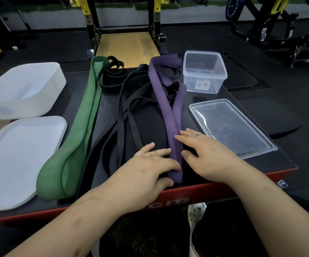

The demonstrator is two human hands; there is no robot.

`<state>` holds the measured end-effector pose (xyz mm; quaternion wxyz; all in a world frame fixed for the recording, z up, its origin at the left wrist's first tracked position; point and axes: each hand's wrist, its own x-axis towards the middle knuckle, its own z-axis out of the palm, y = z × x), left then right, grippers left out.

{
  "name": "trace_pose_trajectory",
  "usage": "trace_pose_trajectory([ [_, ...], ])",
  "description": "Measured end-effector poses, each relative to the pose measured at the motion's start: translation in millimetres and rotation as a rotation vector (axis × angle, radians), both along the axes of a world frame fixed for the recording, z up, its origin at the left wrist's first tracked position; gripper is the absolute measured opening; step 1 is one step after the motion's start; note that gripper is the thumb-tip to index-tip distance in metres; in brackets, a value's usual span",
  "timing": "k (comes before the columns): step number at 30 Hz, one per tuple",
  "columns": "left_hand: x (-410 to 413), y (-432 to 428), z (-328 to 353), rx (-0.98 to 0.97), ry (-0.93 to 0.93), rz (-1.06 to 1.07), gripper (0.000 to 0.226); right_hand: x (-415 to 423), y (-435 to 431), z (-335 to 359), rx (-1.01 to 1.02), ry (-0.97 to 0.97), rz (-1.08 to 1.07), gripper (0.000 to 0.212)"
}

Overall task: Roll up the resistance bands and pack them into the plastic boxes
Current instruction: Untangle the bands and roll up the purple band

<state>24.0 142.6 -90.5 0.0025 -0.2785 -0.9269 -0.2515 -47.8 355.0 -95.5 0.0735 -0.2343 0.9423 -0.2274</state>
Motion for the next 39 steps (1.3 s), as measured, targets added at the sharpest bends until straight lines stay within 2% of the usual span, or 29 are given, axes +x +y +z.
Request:
trace_pose_trajectory([
  [8, 0, 1, 0, 0.087, 0.055, 0.102, 0.027, -12, -13, -4, 0.063, -0.005, 0.139, 0.054],
  [13, 5, 7, 0, 0.090, -0.035, 0.112, 0.032, -9, -14, -5, 0.063, 0.001, 0.138, 0.055],
  [18, 4, 5, 2, 0.127, -0.088, 0.109, 0.034, -6, -11, -3, -0.028, 0.058, 0.035, 0.050],
  [30, 8, 10, -1, 0.052, -0.046, 0.112, 0.024, 5, 5, -1, 0.003, -0.021, 0.098, 0.057],
  [34, 6, 9, 1, 0.046, -0.043, 0.124, 0.028, 12, 9, 4, -0.031, -0.012, 0.120, 0.052],
  [39, 7, 6, 2, 0.058, -0.055, 0.149, 0.029, 24, 16, 21, -0.068, -0.140, 0.201, 0.029],
])
